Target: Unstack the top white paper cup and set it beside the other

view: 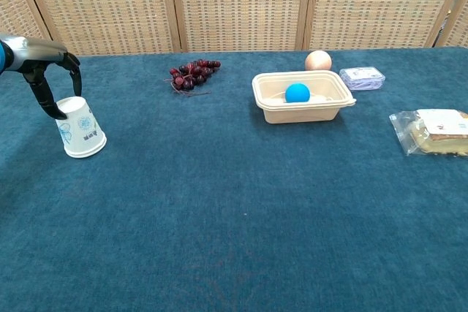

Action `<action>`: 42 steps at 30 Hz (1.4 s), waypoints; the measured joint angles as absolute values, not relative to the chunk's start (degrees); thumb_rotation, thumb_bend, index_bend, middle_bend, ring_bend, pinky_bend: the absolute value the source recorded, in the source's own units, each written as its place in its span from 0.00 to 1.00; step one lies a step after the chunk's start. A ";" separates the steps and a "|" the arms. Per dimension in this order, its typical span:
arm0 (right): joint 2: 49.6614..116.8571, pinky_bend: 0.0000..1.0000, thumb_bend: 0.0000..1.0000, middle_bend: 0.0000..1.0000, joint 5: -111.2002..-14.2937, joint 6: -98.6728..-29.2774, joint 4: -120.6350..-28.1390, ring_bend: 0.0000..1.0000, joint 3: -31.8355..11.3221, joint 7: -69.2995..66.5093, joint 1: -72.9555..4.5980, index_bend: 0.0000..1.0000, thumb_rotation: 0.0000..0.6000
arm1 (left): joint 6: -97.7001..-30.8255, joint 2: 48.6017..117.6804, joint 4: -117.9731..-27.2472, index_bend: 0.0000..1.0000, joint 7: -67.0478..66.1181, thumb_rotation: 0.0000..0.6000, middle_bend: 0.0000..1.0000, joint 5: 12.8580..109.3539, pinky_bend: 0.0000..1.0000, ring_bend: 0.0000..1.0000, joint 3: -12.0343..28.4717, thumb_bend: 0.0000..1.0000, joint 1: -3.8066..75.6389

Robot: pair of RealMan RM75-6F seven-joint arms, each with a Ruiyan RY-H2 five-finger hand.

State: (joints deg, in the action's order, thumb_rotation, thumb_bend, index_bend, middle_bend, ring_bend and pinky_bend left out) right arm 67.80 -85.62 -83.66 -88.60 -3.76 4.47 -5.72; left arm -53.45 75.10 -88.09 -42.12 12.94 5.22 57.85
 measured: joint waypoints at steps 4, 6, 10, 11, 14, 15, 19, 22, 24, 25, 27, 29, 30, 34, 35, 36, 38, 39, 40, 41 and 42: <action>67.83 0.00 0.03 0.00 -85.78 -83.61 -88.67 0.00 -3.69 4.64 -5.79 0.00 1.00 | -53.96 74.23 -89.42 0.51 -41.54 1.00 0.00 13.92 0.00 0.00 5.62 0.32 57.64; 67.82 0.00 0.03 0.00 -85.76 -83.62 -88.71 0.00 -3.68 4.64 -5.76 0.00 1.00 | -54.20 73.80 -89.94 0.54 -41.32 1.00 0.00 14.17 0.00 0.00 5.78 0.34 57.56; 67.79 0.00 0.03 0.00 -85.79 -83.71 -88.78 0.00 -3.67 4.65 -5.72 0.00 1.00 | -54.55 73.30 -90.47 0.55 -41.07 1.00 0.00 14.37 0.00 0.00 5.85 0.35 57.35; 67.79 0.00 0.03 0.00 -85.82 -83.75 -88.78 0.00 -3.65 4.68 -5.70 0.00 1.00 | -54.56 73.21 -90.57 0.55 -40.99 1.00 0.00 14.38 0.00 0.00 5.87 0.35 57.30; 67.82 0.00 0.04 0.00 -85.88 -83.80 -88.79 0.00 -3.63 4.78 -5.69 0.00 1.00 | -54.54 72.80 -90.92 0.55 -40.79 1.00 0.00 14.57 0.00 0.00 5.87 0.35 57.15; 67.83 0.00 0.03 0.00 -85.88 -83.80 -88.79 0.00 -3.63 4.82 -5.69 0.00 1.00 | -54.55 72.64 -91.07 0.55 -40.74 1.00 0.00 14.69 0.00 0.00 5.86 0.35 57.11; 67.85 0.00 0.03 0.00 -85.82 -83.68 -88.81 0.00 -3.64 4.97 -5.75 0.00 1.00 | -54.77 71.66 -91.98 0.55 -40.47 1.00 0.00 15.19 0.00 0.00 6.04 0.35 56.99; 67.87 0.00 0.04 0.00 -85.82 -83.65 -88.83 0.00 -3.63 5.04 -5.77 0.00 1.00 | -55.07 70.96 -92.76 0.55 -40.35 1.00 0.00 15.55 0.00 0.00 6.23 0.35 56.96; 67.85 0.00 0.04 0.00 -85.85 -83.68 -88.88 0.00 -3.60 5.12 -5.74 0.00 1.00 | -55.27 70.45 -93.43 0.55 -40.28 1.00 0.00 15.78 0.00 0.00 6.33 0.35 56.94; 67.84 0.00 0.04 0.00 -85.84 -83.70 -88.90 0.00 -3.61 5.11 -5.74 0.00 1.00 | -55.44 70.08 -93.94 0.55 -40.22 1.00 0.00 15.97 0.00 0.00 6.40 0.35 56.91; 67.83 0.00 0.04 0.00 -85.81 -83.71 -88.91 0.00 -3.62 5.13 -5.72 0.00 1.00 | -55.77 69.43 -94.76 0.55 -40.14 1.00 0.00 16.29 0.00 0.00 6.52 0.35 56.87; 67.80 0.00 0.03 0.00 -85.79 -83.70 -88.92 0.00 -3.64 5.12 -5.73 0.00 1.00 | -56.25 68.54 -95.79 0.55 -40.03 1.00 0.00 16.69 0.00 0.00 6.73 0.35 56.83; 67.79 0.00 0.03 0.00 -85.80 -83.69 -88.93 0.00 -3.62 5.14 -5.73 0.00 1.00 | -56.49 68.09 -96.28 0.55 -39.99 1.00 0.00 16.88 0.00 0.00 6.83 0.35 56.81; 67.85 0.00 0.03 0.00 -85.83 -83.56 -88.96 0.00 -3.54 5.38 -5.77 0.00 1.00 | -57.66 65.37 -99.20 0.55 -39.73 1.00 0.00 17.76 0.00 0.00 7.49 0.35 56.70; 67.88 0.00 0.03 0.00 -85.87 -83.54 -88.99 0.00 -3.51 5.49 -5.78 0.00 1.00 | -57.87 64.63 -99.95 0.55 -39.64 1.00 0.00 17.92 0.00 0.00 7.66 0.35 56.66; 67.90 0.00 0.03 0.00 -85.91 -83.55 -89.04 0.00 -3.50 5.56 -5.79 0.00 1.00 | -58.04 63.86 -100.70 0.55 -39.54 1.00 0.00 18.06 0.00 0.00 7.84 0.35 56.61; 67.91 0.00 0.03 0.00 -85.96 -83.59 -89.09 0.00 -3.47 5.69 -5.78 0.00 1.00 | -58.30 61.94 -102.35 0.56 -39.24 1.00 0.00 18.37 0.00 0.00 8.24 0.35 56.47; 67.92 0.00 0.03 0.00 -85.99 -83.63 -89.11 0.00 -3.46 5.74 -5.76 0.00 1.00 | -58.36 61.10 -102.99 0.56 -39.10 1.00 0.00 18.50 0.00 0.00 8.39 0.35 56.39; 67.93 0.00 0.03 0.00 -86.01 -83.66 -89.14 0.00 -3.44 5.80 -5.75 0.00 1.00 | -58.40 59.97 -103.82 0.56 -38.88 1.00 0.00 18.72 0.00 0.00 8.57 0.35 56.27; 67.93 0.00 0.03 0.00 -86.01 -83.67 -89.17 0.00 -3.44 5.81 -5.74 0.00 1.00 | -58.40 59.13 -104.37 0.56 -38.70 1.00 0.00 18.90 0.00 0.00 8.69 0.35 56.16; 67.93 0.00 0.03 0.00 -86.01 -83.67 -89.19 0.00 -3.44 5.88 -5.74 0.00 1.00 | -58.38 58.30 -104.88 0.56 -38.50 1.00 0.00 19.09 0.00 0.00 8.80 0.35 56.04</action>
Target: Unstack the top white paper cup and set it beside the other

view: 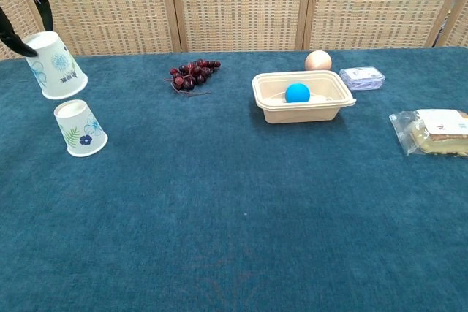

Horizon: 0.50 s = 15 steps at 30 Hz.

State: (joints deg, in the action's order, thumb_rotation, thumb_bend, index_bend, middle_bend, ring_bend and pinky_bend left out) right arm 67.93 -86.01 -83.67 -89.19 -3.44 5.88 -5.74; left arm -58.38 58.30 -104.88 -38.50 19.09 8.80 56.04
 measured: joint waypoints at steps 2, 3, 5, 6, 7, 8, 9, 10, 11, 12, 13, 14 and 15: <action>67.97 0.00 0.04 0.00 -86.01 -83.65 -89.20 0.00 -3.40 6.09 -5.74 0.00 1.00 | -58.23 56.42 -105.87 0.56 -37.90 1.00 0.00 19.46 0.00 0.00 9.03 0.35 55.67; 68.00 0.00 0.04 0.00 -86.03 -83.65 -89.22 0.00 -3.38 6.15 -5.74 0.00 1.00 | -58.13 55.63 -106.20 0.56 -37.64 1.00 0.00 19.61 0.00 0.00 9.09 0.35 55.49; 68.03 0.00 0.04 0.00 -86.03 -83.63 -89.24 0.00 -3.38 6.28 -5.75 0.00 1.00 | -57.75 53.85 -106.77 0.56 -37.05 1.00 0.00 19.99 0.00 0.00 9.13 0.35 55.00; 68.05 0.00 0.04 0.00 -86.03 -83.62 -89.24 0.00 -3.38 6.36 -5.76 0.00 1.00 | -57.56 53.12 -106.90 0.56 -36.78 1.00 0.00 20.20 0.00 0.00 9.10 0.35 54.74; 68.08 0.00 0.03 0.00 -86.03 -83.61 -89.25 0.00 -3.38 6.43 -5.77 0.00 1.00 | -57.22 52.21 -107.00 0.56 -36.34 1.00 0.00 20.52 0.00 0.00 9.03 0.35 54.35; 68.09 0.00 0.03 0.00 -86.03 -83.61 -89.25 0.00 -3.38 6.51 -5.78 0.00 1.00 | -56.87 51.60 -107.01 0.56 -35.92 1.00 0.00 20.81 0.00 0.00 8.95 0.35 54.03; 68.12 0.00 0.03 0.00 -86.04 -83.61 -89.26 0.00 -3.39 6.61 -5.80 0.00 1.00 | -56.43 51.07 -106.99 0.56 -35.46 1.00 0.00 21.14 0.00 0.00 8.87 0.35 53.70; 68.12 0.00 0.03 0.00 -86.05 -83.61 -89.29 0.00 -3.39 6.64 -5.81 0.00 1.00 | -55.74 50.47 -106.85 0.56 -34.86 1.00 0.00 21.58 0.00 0.00 8.68 0.35 53.21; 68.13 0.00 0.03 0.00 -86.07 -83.63 -89.34 0.00 -3.39 6.73 -5.80 0.00 1.00 | -55.16 50.10 -106.65 0.56 -34.43 1.00 0.00 21.97 0.00 0.00 8.49 0.35 52.85; 68.15 0.00 0.03 0.00 -86.09 -83.65 -89.38 0.00 -3.37 6.81 -5.79 0.00 1.00 | -54.58 49.84 -106.35 0.56 -33.96 1.00 0.00 22.41 0.00 0.00 8.27 0.35 52.45; 68.18 0.00 0.04 0.00 -86.13 -83.68 -89.41 0.00 -3.35 6.86 -5.78 0.00 1.00 | -53.97 49.62 -105.78 0.56 -33.40 1.00 0.00 23.05 0.00 0.00 7.95 0.35 51.94; 68.21 0.00 0.03 0.00 -86.17 -83.70 -89.42 0.00 -3.34 6.92 -5.78 0.00 1.00 | -53.60 49.57 -105.25 0.56 -32.95 1.00 0.00 23.52 0.00 0.00 7.73 0.35 51.57; 68.25 0.00 0.03 0.00 -86.22 -83.70 -89.43 0.00 -3.33 7.06 -5.80 0.00 1.00 | -53.24 49.58 -104.68 0.56 -32.42 1.00 0.00 24.02 0.00 0.00 7.52 0.35 51.19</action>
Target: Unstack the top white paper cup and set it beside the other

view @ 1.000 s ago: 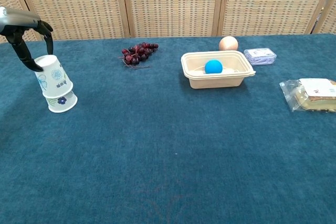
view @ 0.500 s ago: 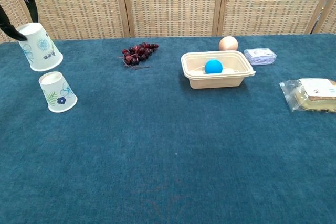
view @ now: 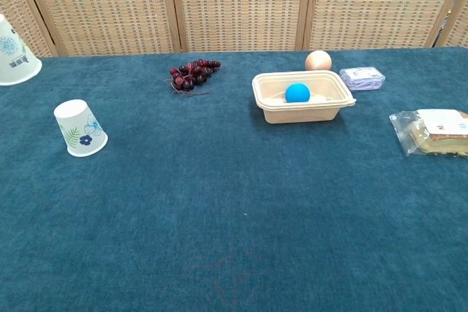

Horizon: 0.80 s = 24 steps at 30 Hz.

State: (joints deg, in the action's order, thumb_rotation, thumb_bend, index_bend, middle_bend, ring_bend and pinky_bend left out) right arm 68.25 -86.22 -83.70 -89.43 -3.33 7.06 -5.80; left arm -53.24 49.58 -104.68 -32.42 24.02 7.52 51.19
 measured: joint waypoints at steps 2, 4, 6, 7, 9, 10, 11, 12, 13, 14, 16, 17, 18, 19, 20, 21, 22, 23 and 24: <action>68.34 0.00 0.03 0.00 -86.34 -83.73 -89.48 0.00 -3.30 7.33 -5.83 0.00 1.00 | -52.18 49.98 -103.12 0.56 -30.88 1.00 0.00 25.40 0.00 0.00 7.06 0.35 50.24; 68.46 0.00 0.03 0.00 -86.44 -83.74 -89.50 0.00 -3.26 7.51 -5.87 0.00 1.00 | -51.06 51.09 -100.89 0.56 -29.76 1.00 0.00 26.40 0.00 0.00 6.35 0.35 49.46; 68.53 0.00 0.03 0.00 -86.34 -83.71 -89.38 0.00 -3.28 7.51 -5.87 0.00 1.00 | -50.34 52.35 -98.70 0.56 -29.06 1.00 0.00 27.42 0.00 0.00 5.83 0.35 48.85; 68.55 0.00 0.03 0.00 -86.33 -83.71 -89.34 0.00 -3.29 7.50 -5.87 0.00 1.00 | -49.80 53.33 -97.30 0.56 -28.51 1.00 0.00 28.40 0.00 0.00 5.47 0.35 48.44; 68.50 0.00 0.03 0.00 -86.20 -83.65 -89.40 0.00 -3.37 7.50 -5.90 0.00 1.00 | -49.00 54.93 -95.47 0.56 -27.71 1.00 0.00 29.65 0.00 0.00 4.96 0.35 47.91; 68.49 0.00 0.03 0.00 -86.16 -83.62 -89.40 0.00 -3.39 7.49 -5.91 0.00 1.00 | -48.62 55.94 -94.45 0.56 -27.30 1.00 0.00 30.17 0.00 0.00 4.66 0.35 47.64; 68.50 0.00 0.03 0.00 -86.16 -83.62 -89.40 0.00 -3.37 7.47 -5.91 0.00 1.00 | -48.43 56.61 -93.78 0.56 -27.06 1.00 0.00 30.55 0.00 0.00 4.45 0.35 47.47; 68.51 0.00 0.03 0.00 -86.18 -83.65 -89.38 0.00 -3.38 7.41 -5.91 0.00 1.00 | -48.32 57.23 -93.18 0.56 -26.92 1.00 0.00 30.89 0.00 0.00 4.27 0.35 47.33; 68.52 0.00 0.03 0.00 -86.21 -83.70 -89.35 0.00 -3.39 7.39 -5.90 0.00 1.00 | -48.23 58.04 -92.46 0.56 -26.80 1.00 0.00 31.26 0.00 0.00 4.03 0.35 47.19; 68.54 0.00 0.03 0.00 -86.23 -83.75 -89.32 0.00 -3.39 7.38 -5.88 0.00 1.00 | -48.19 58.62 -91.97 0.56 -26.71 1.00 0.00 31.51 0.00 0.00 3.89 0.35 47.09; 68.56 0.00 0.03 0.00 -86.22 -83.82 -89.27 0.00 -3.42 7.26 -5.86 0.00 1.00 | -48.10 59.77 -91.03 0.56 -26.54 1.00 0.00 31.91 0.00 0.00 3.63 0.35 46.93; 68.55 0.00 0.04 0.00 -86.21 -83.84 -89.26 0.00 -3.44 7.19 -5.86 0.00 1.00 | -48.04 60.18 -90.70 0.56 -26.51 1.00 0.00 32.01 0.00 0.00 3.53 0.35 46.90; 68.54 0.00 0.04 0.00 -86.19 -83.87 -89.24 0.00 -3.46 7.14 -5.84 0.00 1.00 | -47.99 60.57 -90.38 0.56 -26.51 1.00 0.00 32.07 0.00 0.00 3.44 0.35 46.89; 68.54 0.00 0.04 0.00 -86.20 -83.92 -89.22 0.00 -3.46 7.12 -5.83 0.00 1.00 | -47.96 61.04 -89.96 0.56 -26.57 1.00 0.00 32.13 0.00 0.00 3.34 0.35 46.89; 68.54 0.00 0.04 0.00 -86.22 -83.99 -89.20 0.00 -3.47 7.04 -5.80 0.00 1.00 | -47.98 61.39 -89.67 0.56 -26.65 1.00 0.00 32.19 0.00 0.00 3.26 0.35 46.91; 68.53 0.00 0.04 0.00 -86.24 -84.03 -89.19 0.00 -3.48 6.95 -5.79 0.00 1.00 | -48.05 61.75 -89.39 0.56 -26.78 1.00 0.00 32.25 0.00 0.00 3.19 0.35 46.94; 68.53 0.00 0.04 0.00 -86.24 -84.10 -89.16 0.00 -3.50 6.87 -5.77 0.00 1.00 | -48.16 62.24 -89.03 0.56 -26.99 1.00 0.00 32.32 0.00 0.00 3.09 0.35 46.98; 68.54 0.00 0.03 0.00 -86.24 -84.15 -89.09 0.00 -3.52 6.82 -5.75 0.00 1.00 | -48.22 62.62 -88.77 0.56 -27.14 1.00 0.00 32.35 0.00 0.00 3.02 0.35 47.02; 68.54 0.00 0.03 0.00 -86.24 -84.17 -89.06 0.00 -3.54 6.75 -5.75 0.00 1.00 | -48.27 62.98 -88.52 0.56 -27.31 1.00 0.00 32.32 0.00 0.00 2.96 0.35 47.07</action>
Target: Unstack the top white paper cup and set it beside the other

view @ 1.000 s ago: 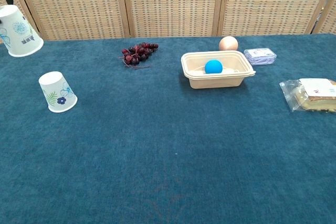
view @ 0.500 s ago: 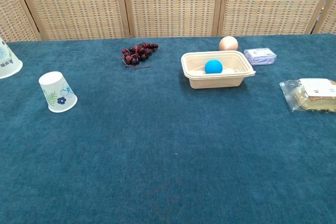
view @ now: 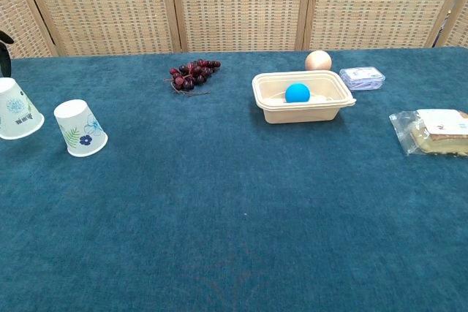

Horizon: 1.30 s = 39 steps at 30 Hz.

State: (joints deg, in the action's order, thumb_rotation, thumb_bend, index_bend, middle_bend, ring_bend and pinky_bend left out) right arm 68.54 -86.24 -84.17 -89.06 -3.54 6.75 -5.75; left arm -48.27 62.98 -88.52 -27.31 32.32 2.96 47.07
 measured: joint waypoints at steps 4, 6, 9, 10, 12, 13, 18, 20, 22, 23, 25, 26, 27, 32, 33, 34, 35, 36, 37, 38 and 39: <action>68.48 0.00 0.03 0.00 -86.31 -84.29 -89.03 0.00 -3.57 6.47 -5.72 0.00 1.00 | -48.62 65.17 -86.84 0.56 -28.28 1.00 0.00 31.82 0.00 0.00 2.65 0.35 47.34; 68.43 0.00 0.04 0.00 -86.30 -84.30 -89.05 0.00 -3.58 6.40 -5.70 0.00 1.00 | -48.62 66.22 -86.02 0.56 -28.54 1.00 0.00 31.64 0.00 0.00 2.50 0.35 47.39; 68.42 0.00 0.04 0.00 -86.25 -84.30 -89.03 0.00 -3.60 6.32 -5.69 0.00 1.00 | -48.24 67.98 -84.41 0.56 -29.03 1.00 0.00 31.21 0.00 0.00 2.18 0.35 47.51; 68.41 0.00 0.04 0.00 -86.26 -84.33 -89.02 0.00 -3.61 6.29 -5.68 0.00 1.00 | -48.09 68.61 -83.79 0.56 -29.17 1.00 0.00 30.97 0.00 0.00 2.12 0.35 47.56; 68.39 0.00 0.03 0.00 -86.22 -84.36 -88.99 0.00 -3.64 6.18 -5.67 0.00 1.00 | -47.96 69.43 -82.97 0.56 -29.30 1.00 0.00 30.68 0.00 0.00 2.12 0.35 47.65; 68.38 0.00 0.03 0.00 -86.20 -84.31 -88.97 0.00 -3.63 6.14 -5.67 0.00 1.00 | -48.01 69.90 -82.47 0.56 -29.44 1.00 0.00 30.61 0.00 0.00 2.12 0.35 47.70; 68.46 0.00 0.03 0.00 -86.13 -84.19 -88.89 0.00 -3.63 6.17 -5.71 0.00 1.00 | -49.27 71.14 -81.53 0.54 -30.07 1.00 0.00 30.97 0.00 0.00 2.34 0.35 47.76; 68.50 0.00 0.03 0.00 -86.18 -84.34 -88.88 0.00 -3.67 6.17 -5.69 0.00 1.00 | -49.50 71.19 -81.59 0.49 -30.52 1.00 0.00 31.05 0.00 0.00 2.35 0.35 47.80; 68.56 0.00 0.03 0.00 -86.18 -84.55 -88.83 0.00 -3.70 6.14 -5.60 0.00 1.00 | -49.38 70.96 -82.02 0.42 -31.28 1.00 0.00 30.85 0.00 0.00 2.20 0.35 47.92; 68.59 0.00 0.04 0.00 -86.17 -84.60 -88.80 0.00 -3.72 6.13 -5.57 0.00 1.00 | -49.23 70.77 -82.29 0.36 -31.56 1.00 0.00 30.65 0.00 0.00 2.12 0.35 47.99; 68.62 0.00 0.04 0.00 -86.17 -84.65 -88.78 0.00 -3.76 6.08 -5.56 0.00 1.00 | -48.80 70.26 -82.86 0.21 -32.24 1.00 0.00 30.02 0.00 0.00 1.91 0.35 48.18; 68.63 0.00 0.03 0.00 -86.19 -84.72 -88.76 0.00 -3.76 6.08 -5.54 0.00 1.00 | -48.59 70.05 -83.09 0.14 -32.46 1.00 0.00 29.69 0.00 0.00 1.84 0.35 48.27; 68.65 0.00 0.03 0.00 -86.22 -84.76 -88.74 0.00 -3.77 6.10 -5.53 0.00 1.00 | -48.42 69.84 -83.30 0.09 -32.63 1.00 0.00 29.31 0.00 0.00 1.78 0.35 48.38; 68.66 0.00 0.04 0.00 -86.24 -84.73 -88.77 0.00 -3.73 6.19 -5.51 0.00 1.00 | -48.76 68.85 -84.17 0.00 -33.40 1.00 0.00 28.17 0.00 0.00 1.70 0.35 48.72; 68.67 0.00 0.04 0.00 -86.25 -84.70 -88.78 0.00 -3.71 6.23 -5.52 0.00 1.00 | -48.99 68.81 -84.15 0.00 -33.47 1.00 0.00 28.19 0.00 0.00 1.70 0.35 48.71; 68.68 0.00 0.04 0.00 -86.26 -84.69 -88.78 0.00 -3.69 6.29 -5.52 0.00 1.00 | -49.21 68.74 -84.15 0.00 -33.47 1.00 0.00 28.23 0.00 0.00 1.72 0.35 48.67; 68.68 0.00 0.04 0.00 -86.26 -84.68 -88.80 0.00 -3.67 6.33 -5.51 0.00 1.00 | -49.24 68.68 -84.18 0.00 -33.37 1.00 0.00 28.26 0.00 0.00 1.78 0.35 48.63; 68.69 0.00 0.04 0.00 -86.22 -84.67 -88.81 0.00 -3.70 6.35 -5.52 0.00 1.00 | -49.21 68.61 -84.26 0.00 -33.14 1.00 0.00 28.28 0.00 0.00 1.88 0.35 48.58; 68.69 0.00 0.03 0.00 -86.21 -84.70 -88.81 0.00 -3.72 6.37 -5.51 0.00 1.00 | -49.16 68.43 -84.46 0.00 -32.67 1.00 0.00 28.36 0.00 0.00 2.08 0.35 48.48; 68.69 0.00 0.04 0.00 -86.18 -84.70 -88.81 0.00 -3.74 6.37 -5.51 0.00 1.00 | -49.15 68.22 -84.72 0.00 -32.19 1.00 0.00 28.48 0.00 0.00 2.29 0.35 48.37; 68.69 0.00 0.04 0.00 -86.17 -84.70 -88.80 0.00 -3.75 6.34 -5.51 0.00 1.00 | -49.15 67.92 -85.09 0.00 -31.60 1.00 0.00 28.70 0.00 0.00 2.55 0.35 48.24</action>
State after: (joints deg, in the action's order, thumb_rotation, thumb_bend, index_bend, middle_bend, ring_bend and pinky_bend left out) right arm 68.69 -86.17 -84.70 -88.80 -3.75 6.34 -5.51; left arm -49.15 67.92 -85.09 -31.60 28.70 2.55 48.24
